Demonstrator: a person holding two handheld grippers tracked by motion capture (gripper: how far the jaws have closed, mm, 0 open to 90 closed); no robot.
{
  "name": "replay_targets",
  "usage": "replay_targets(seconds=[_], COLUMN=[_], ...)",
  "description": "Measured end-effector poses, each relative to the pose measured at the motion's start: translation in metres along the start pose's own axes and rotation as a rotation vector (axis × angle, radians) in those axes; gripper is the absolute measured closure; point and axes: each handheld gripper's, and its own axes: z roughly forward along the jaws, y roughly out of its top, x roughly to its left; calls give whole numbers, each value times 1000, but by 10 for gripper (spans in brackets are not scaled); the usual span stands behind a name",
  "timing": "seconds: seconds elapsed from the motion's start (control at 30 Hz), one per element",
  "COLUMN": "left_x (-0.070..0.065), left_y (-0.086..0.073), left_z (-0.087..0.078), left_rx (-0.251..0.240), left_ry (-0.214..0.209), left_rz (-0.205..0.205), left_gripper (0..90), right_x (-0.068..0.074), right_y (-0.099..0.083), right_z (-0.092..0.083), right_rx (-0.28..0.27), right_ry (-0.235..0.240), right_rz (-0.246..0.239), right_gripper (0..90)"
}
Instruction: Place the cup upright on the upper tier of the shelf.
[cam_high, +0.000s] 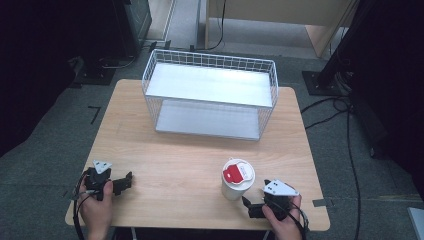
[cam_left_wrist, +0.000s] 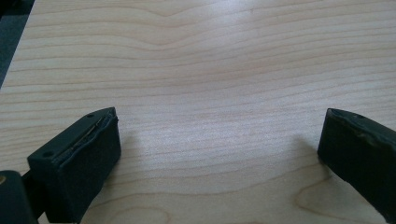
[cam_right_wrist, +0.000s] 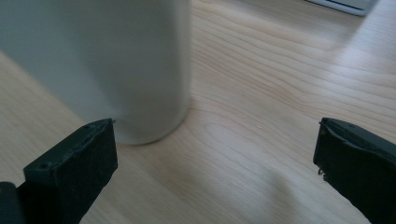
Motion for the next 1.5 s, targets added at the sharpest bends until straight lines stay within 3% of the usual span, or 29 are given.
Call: replay_targets(seconds=[0.1, 0.3, 0.43, 0.97, 1.5], left_x=[0, 0, 0, 0, 0], left_y=[0, 0, 0, 0, 0], left_z=[0, 0, 0, 0, 0], left_rx=[0, 0, 0, 0, 0], left_ry=[0, 0, 0, 0, 0], left_rz=[0, 0, 0, 0, 0], left_gripper=[0, 0, 0, 0, 0], right_x=[4, 12, 20, 33, 38], right_y=[1, 7, 14, 32, 38], right_z=[2, 4, 8, 16, 21], right_rx=[-10, -52, -72, -205, -260], right_ry=[23, 80, 92, 107, 94], right_rz=[-20, 7, 2, 40, 32], right_gripper=[0, 23, 40, 53, 53])
